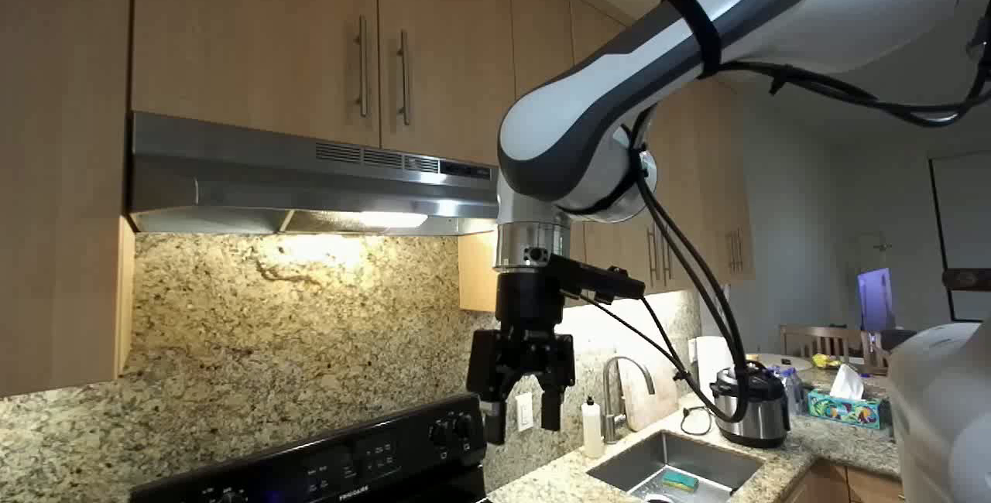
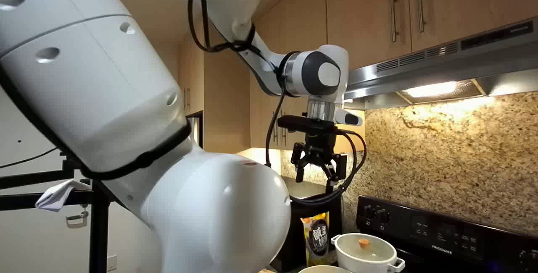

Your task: Switch off the stove light

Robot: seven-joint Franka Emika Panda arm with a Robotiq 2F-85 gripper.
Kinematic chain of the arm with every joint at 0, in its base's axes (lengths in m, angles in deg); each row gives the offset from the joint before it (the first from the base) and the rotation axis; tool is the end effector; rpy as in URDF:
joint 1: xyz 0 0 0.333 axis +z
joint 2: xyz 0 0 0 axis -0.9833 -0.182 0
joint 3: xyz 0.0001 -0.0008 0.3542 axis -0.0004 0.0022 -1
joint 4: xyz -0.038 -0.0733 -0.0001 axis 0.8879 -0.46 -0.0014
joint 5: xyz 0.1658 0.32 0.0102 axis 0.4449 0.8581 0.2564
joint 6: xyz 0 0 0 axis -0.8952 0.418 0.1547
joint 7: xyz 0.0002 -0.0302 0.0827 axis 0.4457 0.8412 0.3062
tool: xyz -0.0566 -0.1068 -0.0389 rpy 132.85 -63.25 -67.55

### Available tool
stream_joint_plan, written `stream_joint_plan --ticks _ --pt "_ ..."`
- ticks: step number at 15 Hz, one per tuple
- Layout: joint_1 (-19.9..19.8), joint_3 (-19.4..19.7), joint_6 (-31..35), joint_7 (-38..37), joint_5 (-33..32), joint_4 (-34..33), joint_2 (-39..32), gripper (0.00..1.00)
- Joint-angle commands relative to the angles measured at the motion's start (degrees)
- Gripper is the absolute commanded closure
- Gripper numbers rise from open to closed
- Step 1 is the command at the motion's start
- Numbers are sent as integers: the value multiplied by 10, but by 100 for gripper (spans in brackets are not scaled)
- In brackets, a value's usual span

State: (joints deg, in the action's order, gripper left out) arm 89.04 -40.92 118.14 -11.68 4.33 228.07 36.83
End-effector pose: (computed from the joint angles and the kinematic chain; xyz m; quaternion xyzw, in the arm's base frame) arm 0.2819 0.0822 0.4586 -0.9948 -0.0466 0.0180 0.0884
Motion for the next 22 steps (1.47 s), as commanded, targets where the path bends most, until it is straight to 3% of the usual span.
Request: stream_joint_plan --ticks 1,17,22 --pt "-5 -5 -2 3 3 -1 0 0" --pt "-16 -22 11 -13 -23 -7 2 0" --pt "-46 -29 -5 -20 -96 -26 30 0"
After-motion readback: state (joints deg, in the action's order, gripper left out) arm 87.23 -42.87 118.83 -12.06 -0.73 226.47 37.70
